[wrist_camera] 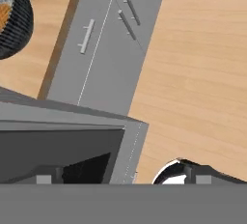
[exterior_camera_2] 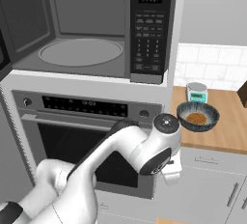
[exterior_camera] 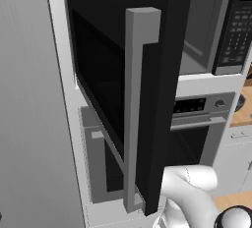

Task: Open the microwave, place the bowl with waffle inside the microwave, then close the microwave door and turn it on.

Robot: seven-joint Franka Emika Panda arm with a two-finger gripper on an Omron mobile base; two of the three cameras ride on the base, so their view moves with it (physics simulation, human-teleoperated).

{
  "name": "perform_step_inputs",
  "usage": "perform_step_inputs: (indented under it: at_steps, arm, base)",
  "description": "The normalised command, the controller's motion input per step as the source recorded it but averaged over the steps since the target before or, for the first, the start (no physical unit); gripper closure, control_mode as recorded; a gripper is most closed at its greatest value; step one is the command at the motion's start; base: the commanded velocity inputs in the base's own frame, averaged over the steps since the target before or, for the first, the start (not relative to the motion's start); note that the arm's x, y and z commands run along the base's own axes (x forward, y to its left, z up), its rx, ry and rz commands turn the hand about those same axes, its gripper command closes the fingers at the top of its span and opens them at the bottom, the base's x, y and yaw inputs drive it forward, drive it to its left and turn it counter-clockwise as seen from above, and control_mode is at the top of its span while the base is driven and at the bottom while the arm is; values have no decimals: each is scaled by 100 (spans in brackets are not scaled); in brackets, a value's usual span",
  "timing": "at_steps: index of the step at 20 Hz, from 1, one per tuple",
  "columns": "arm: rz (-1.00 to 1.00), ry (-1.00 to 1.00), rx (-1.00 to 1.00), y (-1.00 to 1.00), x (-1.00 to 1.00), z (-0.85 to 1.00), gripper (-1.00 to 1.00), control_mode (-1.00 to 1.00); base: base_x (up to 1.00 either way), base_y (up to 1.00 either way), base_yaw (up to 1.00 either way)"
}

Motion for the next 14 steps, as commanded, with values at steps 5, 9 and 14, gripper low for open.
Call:
perform_step_inputs:
  at_steps: [5, 9, 14]
  arm:
    - [0, 7, 9, -100, 77, -65, -100, -100]
    - [0, 3, 5, -97, 51, -44, -100, -100]
    - [-1, 0, 1, -27, 0, -3, -100, -100]
  base:
    - [0, 0, 0]
    - [0, 0, 0]
    - [0, 0, 0]
